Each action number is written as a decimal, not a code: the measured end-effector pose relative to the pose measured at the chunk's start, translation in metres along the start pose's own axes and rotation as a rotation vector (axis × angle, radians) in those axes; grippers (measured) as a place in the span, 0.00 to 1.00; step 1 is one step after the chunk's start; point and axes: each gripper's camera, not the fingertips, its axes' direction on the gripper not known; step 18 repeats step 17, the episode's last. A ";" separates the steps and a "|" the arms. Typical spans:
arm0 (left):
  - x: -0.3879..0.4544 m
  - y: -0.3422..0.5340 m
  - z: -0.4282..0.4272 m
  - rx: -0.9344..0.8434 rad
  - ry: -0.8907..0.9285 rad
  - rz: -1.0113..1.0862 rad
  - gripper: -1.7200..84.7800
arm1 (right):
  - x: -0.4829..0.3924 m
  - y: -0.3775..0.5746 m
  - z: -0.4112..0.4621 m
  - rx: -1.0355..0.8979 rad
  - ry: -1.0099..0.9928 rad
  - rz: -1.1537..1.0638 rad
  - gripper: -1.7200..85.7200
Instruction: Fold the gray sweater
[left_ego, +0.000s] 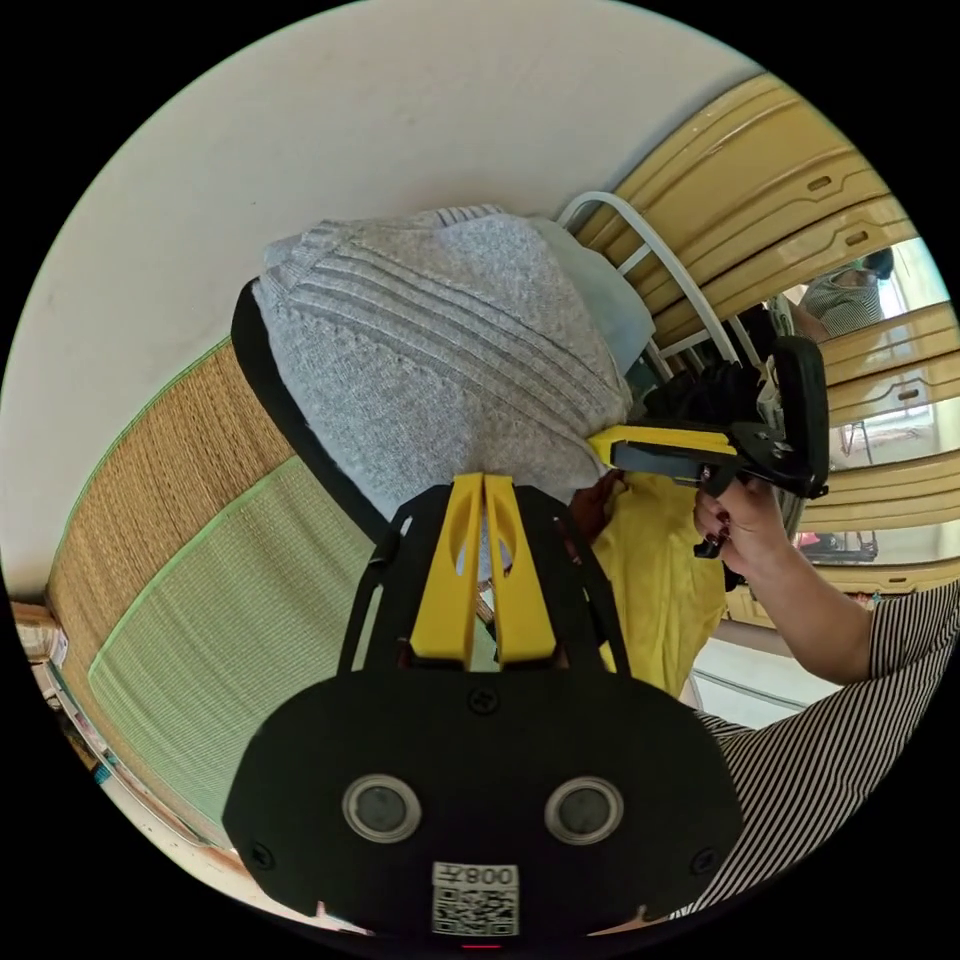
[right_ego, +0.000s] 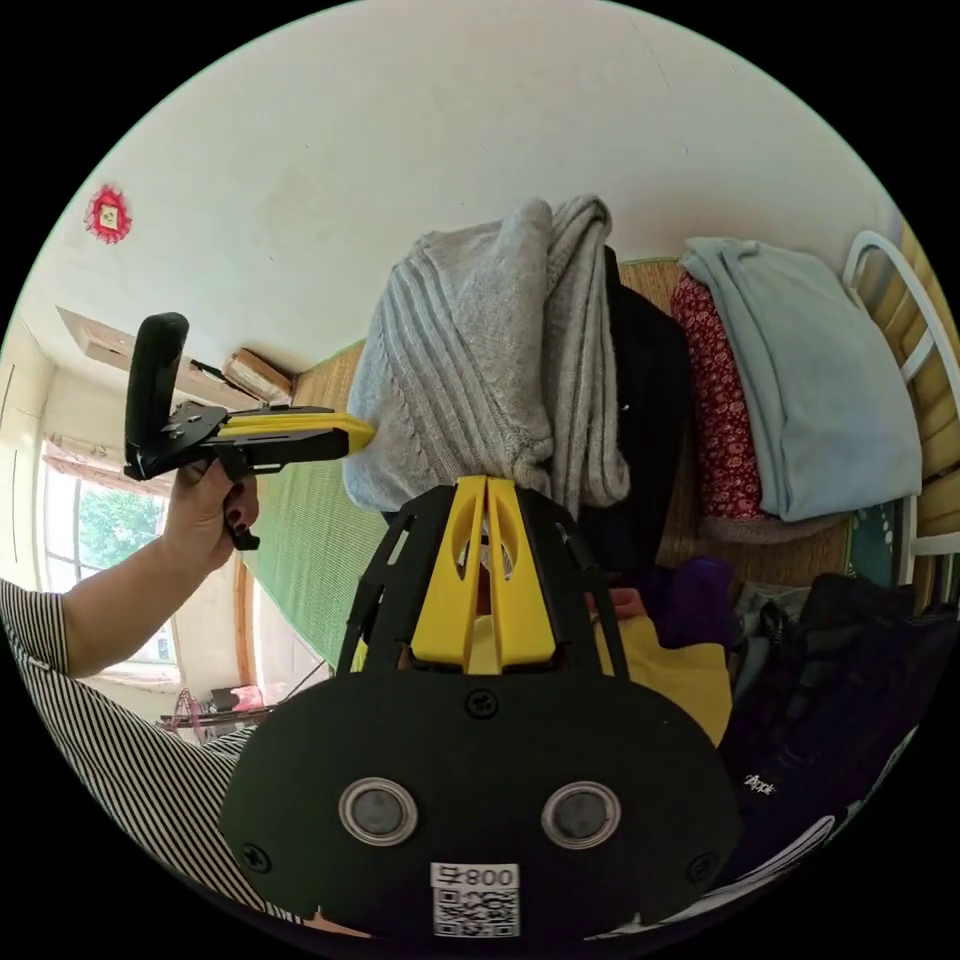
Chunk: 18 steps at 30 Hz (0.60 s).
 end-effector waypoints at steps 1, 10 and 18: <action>-0.002 0.004 -0.004 0.032 0.004 0.005 0.02 | -0.001 0.003 -0.014 0.038 0.002 -0.009 0.02; -0.036 0.041 -0.022 0.182 0.080 -0.052 0.02 | 0.045 -0.017 -0.096 0.324 0.183 0.094 0.04; -0.069 0.096 -0.026 0.207 0.201 -0.104 0.02 | 0.106 -0.087 -0.082 0.213 0.272 0.204 0.11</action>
